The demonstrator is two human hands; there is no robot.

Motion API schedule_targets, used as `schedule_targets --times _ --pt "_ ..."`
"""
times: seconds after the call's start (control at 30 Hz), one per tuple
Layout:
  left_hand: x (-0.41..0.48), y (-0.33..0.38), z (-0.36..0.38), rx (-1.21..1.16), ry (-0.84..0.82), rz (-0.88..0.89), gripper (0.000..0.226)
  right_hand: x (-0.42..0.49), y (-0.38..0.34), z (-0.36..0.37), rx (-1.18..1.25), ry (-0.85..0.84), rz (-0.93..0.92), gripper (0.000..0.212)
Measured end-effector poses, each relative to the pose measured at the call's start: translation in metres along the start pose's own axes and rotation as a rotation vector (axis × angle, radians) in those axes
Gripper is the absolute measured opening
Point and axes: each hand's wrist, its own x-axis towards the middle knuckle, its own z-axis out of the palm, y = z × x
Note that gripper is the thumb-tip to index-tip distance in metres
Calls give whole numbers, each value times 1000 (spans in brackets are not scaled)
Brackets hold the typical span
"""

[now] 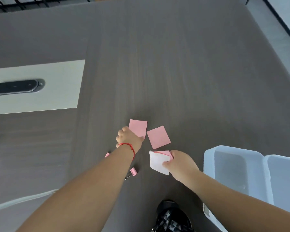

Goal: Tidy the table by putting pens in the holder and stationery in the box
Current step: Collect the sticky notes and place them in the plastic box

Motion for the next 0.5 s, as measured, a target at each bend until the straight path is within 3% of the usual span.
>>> schedule_targets --times 0.1,0.2,0.37,0.5 --pt "9 2 9 117 43 -31 68 -10 -6 -31 49 -51 -86 27" --pt "17 1 13 70 45 -80 56 6 -16 -56 199 10 -100 18" --pt "21 -5 16 -118 -18 -11 20 72 -34 -44 55 -19 119 18" --pt "17 1 7 -270 73 -2 15 80 -36 -13 -20 219 170 29"
